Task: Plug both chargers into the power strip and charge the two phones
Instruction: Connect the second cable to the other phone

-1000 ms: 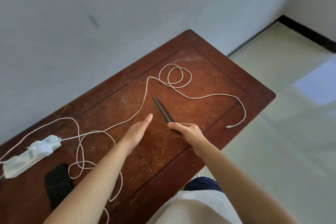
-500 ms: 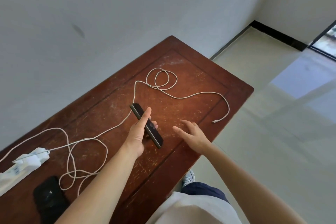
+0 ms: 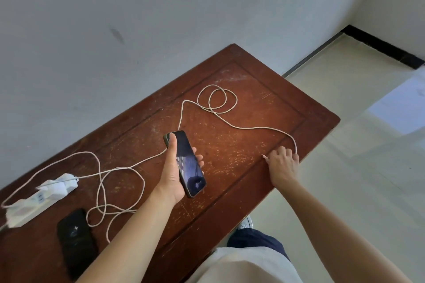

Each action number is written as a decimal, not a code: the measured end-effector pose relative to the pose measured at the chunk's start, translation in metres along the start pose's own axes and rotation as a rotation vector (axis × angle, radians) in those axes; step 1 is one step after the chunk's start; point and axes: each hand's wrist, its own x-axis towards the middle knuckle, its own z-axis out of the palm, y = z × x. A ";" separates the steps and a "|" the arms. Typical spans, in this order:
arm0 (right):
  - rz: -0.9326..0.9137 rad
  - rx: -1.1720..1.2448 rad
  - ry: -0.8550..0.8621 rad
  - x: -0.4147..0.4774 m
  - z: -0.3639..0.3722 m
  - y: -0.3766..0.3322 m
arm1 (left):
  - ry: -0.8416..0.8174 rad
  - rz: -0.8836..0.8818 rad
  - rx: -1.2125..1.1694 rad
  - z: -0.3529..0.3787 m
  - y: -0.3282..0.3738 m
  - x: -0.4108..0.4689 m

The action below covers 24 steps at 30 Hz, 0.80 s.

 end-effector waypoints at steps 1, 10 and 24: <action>0.005 0.069 -0.020 -0.003 -0.005 -0.013 | 0.002 0.036 -0.027 -0.001 0.003 -0.003; 0.124 1.294 -0.170 -0.077 -0.081 -0.122 | -0.063 0.112 -0.424 -0.023 0.034 -0.021; 0.051 1.572 -0.428 -0.123 -0.116 -0.147 | -0.356 0.199 -0.671 -0.041 0.053 -0.030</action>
